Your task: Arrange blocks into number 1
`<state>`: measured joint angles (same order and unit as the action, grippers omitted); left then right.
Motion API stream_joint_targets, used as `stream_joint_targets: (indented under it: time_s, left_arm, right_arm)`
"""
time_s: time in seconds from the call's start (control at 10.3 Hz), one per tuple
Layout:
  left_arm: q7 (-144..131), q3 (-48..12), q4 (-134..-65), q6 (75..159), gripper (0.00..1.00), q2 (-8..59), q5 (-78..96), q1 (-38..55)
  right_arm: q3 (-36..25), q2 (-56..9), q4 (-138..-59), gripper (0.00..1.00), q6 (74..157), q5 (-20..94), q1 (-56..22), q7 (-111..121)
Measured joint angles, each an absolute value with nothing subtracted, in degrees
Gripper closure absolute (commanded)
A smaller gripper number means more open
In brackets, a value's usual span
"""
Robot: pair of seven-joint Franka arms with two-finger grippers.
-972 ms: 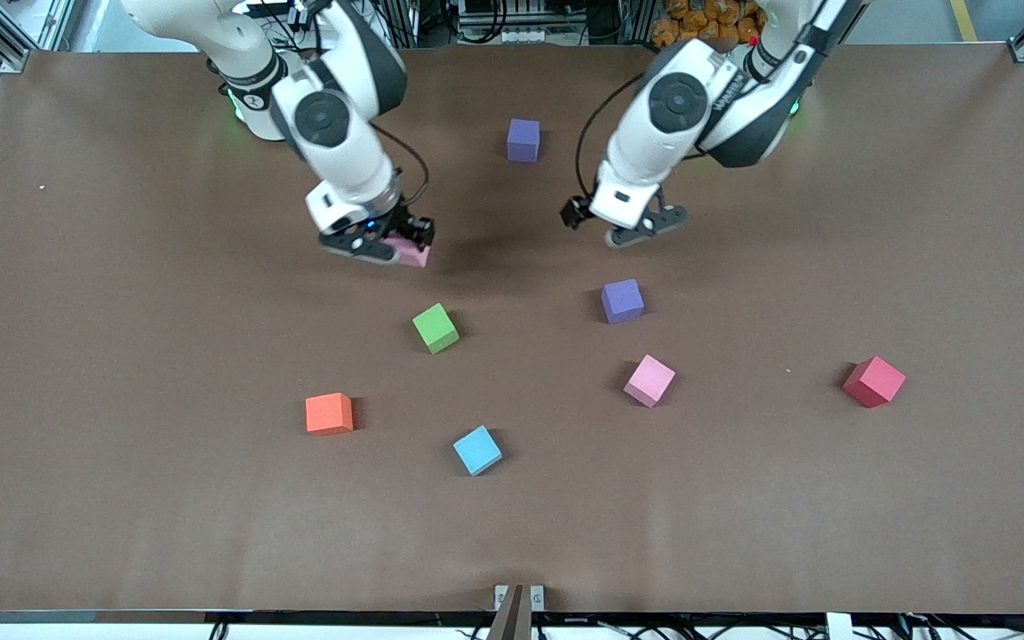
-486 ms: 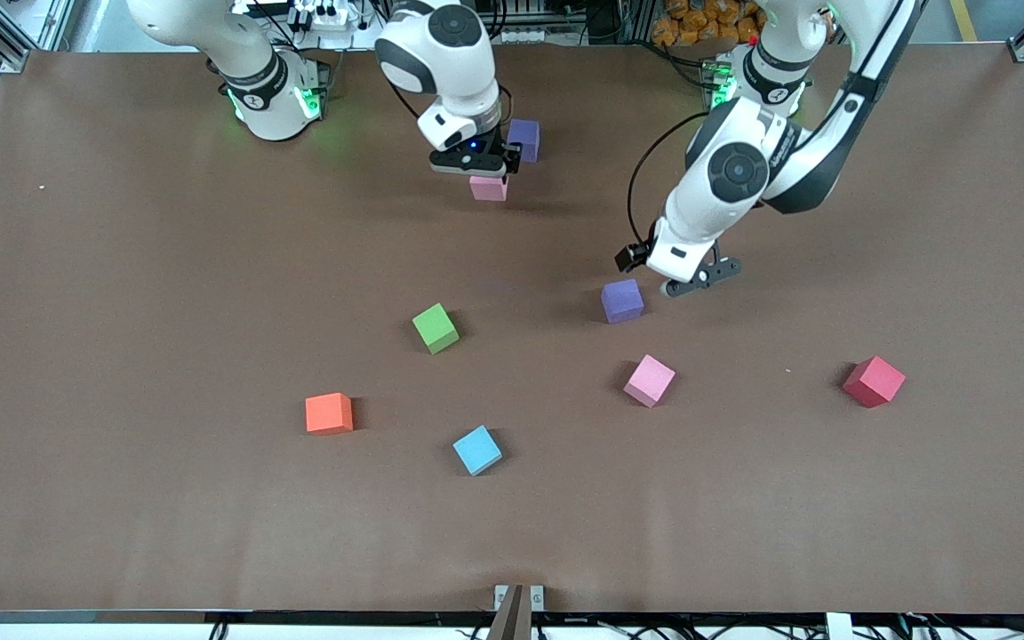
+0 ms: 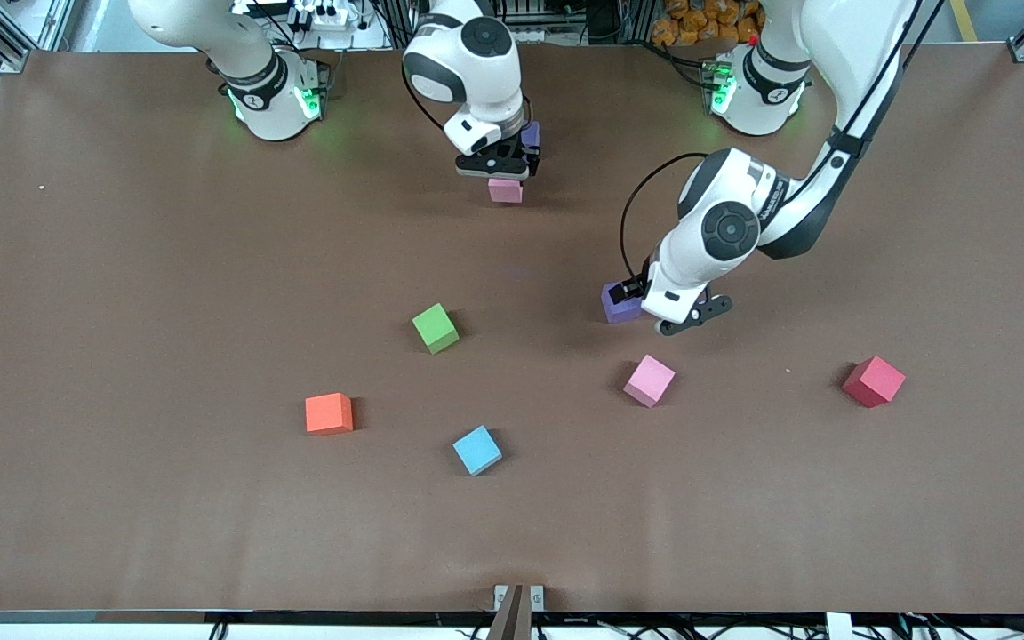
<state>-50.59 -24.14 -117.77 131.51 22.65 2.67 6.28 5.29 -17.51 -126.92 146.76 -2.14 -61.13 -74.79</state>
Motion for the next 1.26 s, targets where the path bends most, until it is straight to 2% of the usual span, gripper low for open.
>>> stream_joint_targets:
  time_s: [0.39, 0.68, 0.78, 0.87, 0.97, 1.17, 1.26]
  left_arm:
    - [-50.6, -23.0, -116.3, 131.5, 0.0, 26.5, 2.4, 8.9]
    - [-50.6, -22.9, -116.3, 131.5, 0.0, 26.7, 2.4, 9.1]
    - [-50.6, -22.9, -116.2, 131.5, 0.0, 27.1, 1.8, 9.2]
    - [-50.6, -22.9, -116.2, 131.6, 0.0, 27.6, 0.4, 9.3]
    - [-50.6, -22.9, -116.1, 132.2, 0.0, 28.3, -0.8, 9.3]
    - [-50.6, -22.9, -115.8, 133.1, 0.0, 29.4, -1.1, 9.4]
    - [-50.6, -22.9, -115.7, 133.2, 0.14, 29.6, -1.1, 9.4]
  right_arm:
    - [5.3, -20.1, -125.5, 0.71, 146.8, -2.4, -64.5, -75.7]
    - [5.3, -20.2, -125.3, 0.64, 146.8, -2.4, -65.3, -75.8]
    - [5.3, -20.3, -125.3, 0.55, 146.7, -2.4, -65.5, -75.8]
    - [5.3, -20.6, -125.2, 0.23, 146.7, -2.4, -65.6, -75.8]
    - [5.3, -21.0, -125.0, 0.0, 146.7, -2.5, -65.7, -75.8]
    - [5.1, -21.2, -124.8, 0.0, 146.7, -2.7, -65.7, -75.8]
    - [4.8, -21.1, -124.5, 0.0, 146.7, -2.8, -65.4, -76.0]
